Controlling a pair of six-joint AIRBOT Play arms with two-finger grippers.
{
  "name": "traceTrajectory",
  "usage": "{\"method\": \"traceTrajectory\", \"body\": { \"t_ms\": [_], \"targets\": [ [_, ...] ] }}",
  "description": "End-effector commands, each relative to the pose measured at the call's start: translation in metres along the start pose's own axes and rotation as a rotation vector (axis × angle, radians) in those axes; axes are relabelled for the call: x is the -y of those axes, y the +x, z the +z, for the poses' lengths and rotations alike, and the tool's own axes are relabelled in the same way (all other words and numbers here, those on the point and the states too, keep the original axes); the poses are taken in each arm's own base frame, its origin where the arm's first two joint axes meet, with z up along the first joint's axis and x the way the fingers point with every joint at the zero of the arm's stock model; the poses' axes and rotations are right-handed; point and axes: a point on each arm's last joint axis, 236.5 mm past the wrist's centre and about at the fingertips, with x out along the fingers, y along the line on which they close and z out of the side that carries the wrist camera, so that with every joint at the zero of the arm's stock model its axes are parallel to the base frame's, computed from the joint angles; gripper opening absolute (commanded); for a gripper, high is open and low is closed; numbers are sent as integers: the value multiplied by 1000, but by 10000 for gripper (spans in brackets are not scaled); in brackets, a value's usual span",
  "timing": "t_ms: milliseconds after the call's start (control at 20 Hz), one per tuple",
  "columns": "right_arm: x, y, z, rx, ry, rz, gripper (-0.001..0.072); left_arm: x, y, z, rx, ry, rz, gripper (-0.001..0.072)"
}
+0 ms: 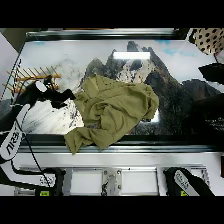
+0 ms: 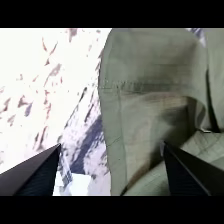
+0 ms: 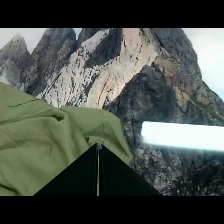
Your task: Fold the clothes and pants, and hang the long-sleeved shirts on hangers.
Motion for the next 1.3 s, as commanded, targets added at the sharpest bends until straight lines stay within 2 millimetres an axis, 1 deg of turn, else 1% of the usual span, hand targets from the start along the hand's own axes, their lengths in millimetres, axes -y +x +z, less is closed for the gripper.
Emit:
{"method": "traceTrajectory", "body": {
  "t_ms": [0, 100, 200, 250, 350, 400, 450, 500, 550, 600, 650, 700, 850, 950, 1000, 1100, 1250],
  "targets": [
    [4, 10, -11, -44, 26, 15, 10, 14, 30, -13, -36, 5, -40, 691],
    [8, 16, -16, -59, 37, 17, 10, 27, 39, -15, -27, 20, -58, 690],
    [11, 22, -23, -83, 51, 23, 9, 34, 44, -19, -24, 37, -60, 690],
    [12, 26, -28, -102, 60, 29, 9, 36, 46, -20, -24, 39, -62, 690],
    [18, 36, -42, -140, 87, 36, 10, 41, 45, -16, -13, 30, -77, 681],
    [23, 43, -52, -167, 104, 36, 10, 43, 43, -13, -4, 35, -80, 477],
    [30, 50, -65, -203, 134, 25, 9, 47, 39, -8, 2, 41, -87, 231],
    [41, 58, -83, -260, 174, -3, 10, 51, 34, -2, 13, 45, -94, 18],
    [52, 66, -103, -323, 204, -35, 14, 55, 27, 6, 27, 53, -105, 13],
    [60, 75, -126, -391, 227, -60, 115, 61, 20, 14, 41, 68, -115, 13],
    [65, 85, -150, -460, 268, -65, 380, 67, 14, 20, 53, 89, -125, 13],
    [65, 98, -171, -520, 309, -54, 493, 73, 8, 25, 66, 114, -134, 13],
    [59, 136, -219, -648, 366, -23, 492, 82, -1, 36, 95, 142, -144, 13],
    [48, 162, -242, -689, 373, -1, 493, 82, -1, 36, 94, 142, -143, 13],
    [40, 175, -249, -694, 380, 13, 492, 82, 0, 36, 95, 142, -143, 13],
    [29, 196, -257, -680, 383, 21, 492, 82, -1, 36, 95, 142, -143, 12],
    [20, 215, -257, -643, 384, 15, 492, 82, -1, 36, 97, 141, -143, 13]
  ]
}}
